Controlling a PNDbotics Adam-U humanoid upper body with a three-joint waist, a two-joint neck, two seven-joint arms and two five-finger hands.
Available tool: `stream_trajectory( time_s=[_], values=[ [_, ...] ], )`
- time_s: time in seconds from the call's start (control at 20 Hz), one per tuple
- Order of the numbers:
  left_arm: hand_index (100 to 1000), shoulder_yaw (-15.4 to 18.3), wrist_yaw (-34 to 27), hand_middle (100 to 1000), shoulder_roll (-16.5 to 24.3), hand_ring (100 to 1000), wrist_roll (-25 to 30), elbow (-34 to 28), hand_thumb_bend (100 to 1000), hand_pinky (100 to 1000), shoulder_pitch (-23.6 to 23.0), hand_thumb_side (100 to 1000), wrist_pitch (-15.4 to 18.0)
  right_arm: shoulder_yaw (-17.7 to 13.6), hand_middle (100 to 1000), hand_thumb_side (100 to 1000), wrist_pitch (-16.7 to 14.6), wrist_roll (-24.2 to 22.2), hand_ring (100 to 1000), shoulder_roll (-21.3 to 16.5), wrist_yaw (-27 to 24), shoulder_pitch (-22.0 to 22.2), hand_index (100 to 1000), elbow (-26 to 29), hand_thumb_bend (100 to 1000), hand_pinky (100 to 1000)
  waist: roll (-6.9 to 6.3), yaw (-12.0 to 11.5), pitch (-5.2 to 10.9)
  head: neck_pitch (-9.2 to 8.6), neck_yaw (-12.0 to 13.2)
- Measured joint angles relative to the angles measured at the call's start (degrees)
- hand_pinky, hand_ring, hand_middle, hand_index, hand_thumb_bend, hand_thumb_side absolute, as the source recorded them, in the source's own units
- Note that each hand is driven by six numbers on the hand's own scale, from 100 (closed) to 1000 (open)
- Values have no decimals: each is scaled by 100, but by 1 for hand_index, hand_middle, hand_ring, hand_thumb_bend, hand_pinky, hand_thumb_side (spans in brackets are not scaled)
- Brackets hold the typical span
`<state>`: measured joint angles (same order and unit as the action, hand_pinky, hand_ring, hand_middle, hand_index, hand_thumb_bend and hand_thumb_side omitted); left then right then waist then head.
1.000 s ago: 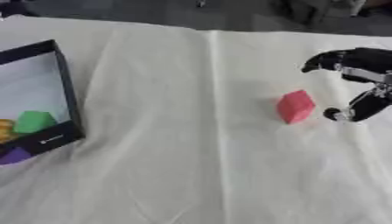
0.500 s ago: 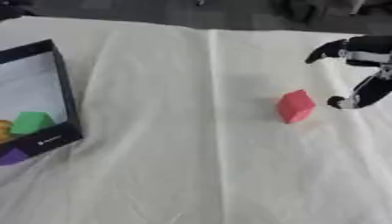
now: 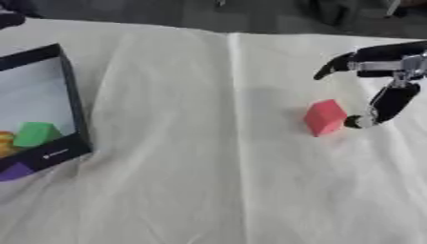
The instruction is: Pick up the objects with one hand, pass them to the other hand, and then place them into the box on the other side of the table.
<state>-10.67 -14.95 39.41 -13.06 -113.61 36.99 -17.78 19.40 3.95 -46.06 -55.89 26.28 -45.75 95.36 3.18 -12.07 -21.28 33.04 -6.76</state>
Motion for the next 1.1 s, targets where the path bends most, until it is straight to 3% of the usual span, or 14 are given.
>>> stream_trajectory(
  time_s=[0.25, 0.5, 0.75, 1.1],
  values=[
    [715, 1, -12, 608, -1, 866, -14, 0, 100, 894, -3, 676, 3, -124, 933, 100, 65, -446, 983, 123, 175, -51, 941, 2, 405, 1000, 3, -9, -4, -7, 3],
    [712, 1, -13, 605, -2, 865, -20, 0, 100, 894, -8, 678, 2, -169, 911, 100, 150, -567, 971, 249, 318, -61, 923, -8, 378, 1000, 3, -37, -44, -43, 3],
    [708, 1, -13, 601, -7, 865, -23, 0, 100, 896, -12, 679, -3, -167, 898, 100, 220, -422, 957, 396, 419, -56, 910, -178, 338, 993, -1, -58, -79, -45, -4],
    [704, 0, -13, 598, -10, 866, -14, 0, 100, 898, -17, 680, -13, -86, 894, 100, 205, -140, 962, 578, 596, -7, 909, -478, 396, 1000, -23, -87, -95, -46, -19]
  ],
)
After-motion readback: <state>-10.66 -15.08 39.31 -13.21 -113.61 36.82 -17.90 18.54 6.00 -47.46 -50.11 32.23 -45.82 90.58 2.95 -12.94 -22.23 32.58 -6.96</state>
